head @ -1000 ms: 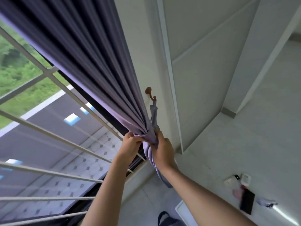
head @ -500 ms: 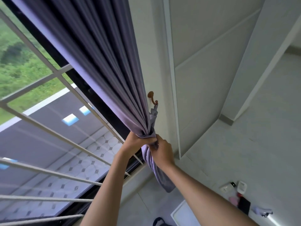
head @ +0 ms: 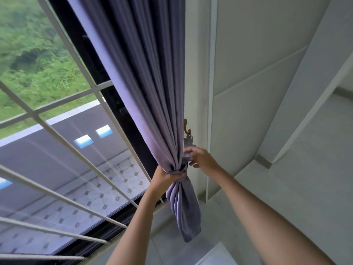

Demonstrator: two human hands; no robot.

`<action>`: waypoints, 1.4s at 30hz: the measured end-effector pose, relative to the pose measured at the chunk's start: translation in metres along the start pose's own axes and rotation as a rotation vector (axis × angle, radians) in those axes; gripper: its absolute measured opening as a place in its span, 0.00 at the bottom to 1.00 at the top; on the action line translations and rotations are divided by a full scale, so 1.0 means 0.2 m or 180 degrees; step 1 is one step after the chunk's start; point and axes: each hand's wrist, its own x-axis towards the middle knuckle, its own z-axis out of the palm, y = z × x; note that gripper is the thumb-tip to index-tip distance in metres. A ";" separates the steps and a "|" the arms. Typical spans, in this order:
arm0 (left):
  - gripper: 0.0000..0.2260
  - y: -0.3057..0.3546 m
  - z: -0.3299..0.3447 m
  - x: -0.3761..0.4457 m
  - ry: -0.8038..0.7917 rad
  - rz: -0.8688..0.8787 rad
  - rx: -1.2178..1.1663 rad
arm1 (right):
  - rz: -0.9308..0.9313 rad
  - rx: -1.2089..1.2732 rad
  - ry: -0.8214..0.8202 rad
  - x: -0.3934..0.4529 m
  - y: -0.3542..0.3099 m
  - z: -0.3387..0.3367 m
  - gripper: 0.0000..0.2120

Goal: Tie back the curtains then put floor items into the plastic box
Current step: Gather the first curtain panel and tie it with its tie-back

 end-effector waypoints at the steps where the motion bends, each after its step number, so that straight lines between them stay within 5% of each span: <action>1: 0.13 -0.01 0.00 -0.01 0.0070 -0.0045 -0.0043 | 0.0052 -0.0194 -0.0111 0.00 -0.01 -0.02 0.21; 5: 0.15 -0.07 0.02 -0.05 0.0676 -0.0068 -0.0005 | 0.0059 -0.0556 0.0151 0.03 0.01 -0.09 0.11; 10: 0.17 -0.10 0.10 -0.11 0.0988 0.0014 0.0125 | 0.0046 0.0596 0.0734 0.08 -0.03 -0.07 0.10; 15: 0.18 -0.12 0.16 -0.13 0.1181 0.0259 0.0268 | -0.0199 0.0689 0.1090 0.17 -0.04 -0.04 0.05; 38: 0.20 -0.14 0.10 -0.06 0.0902 -0.0014 0.0215 | -0.1011 -0.0889 0.1651 0.36 0.00 -0.07 0.06; 42: 0.20 -0.14 0.09 -0.04 0.0930 -0.0043 0.0183 | -0.0679 -0.1318 0.1227 0.38 0.00 -0.10 0.13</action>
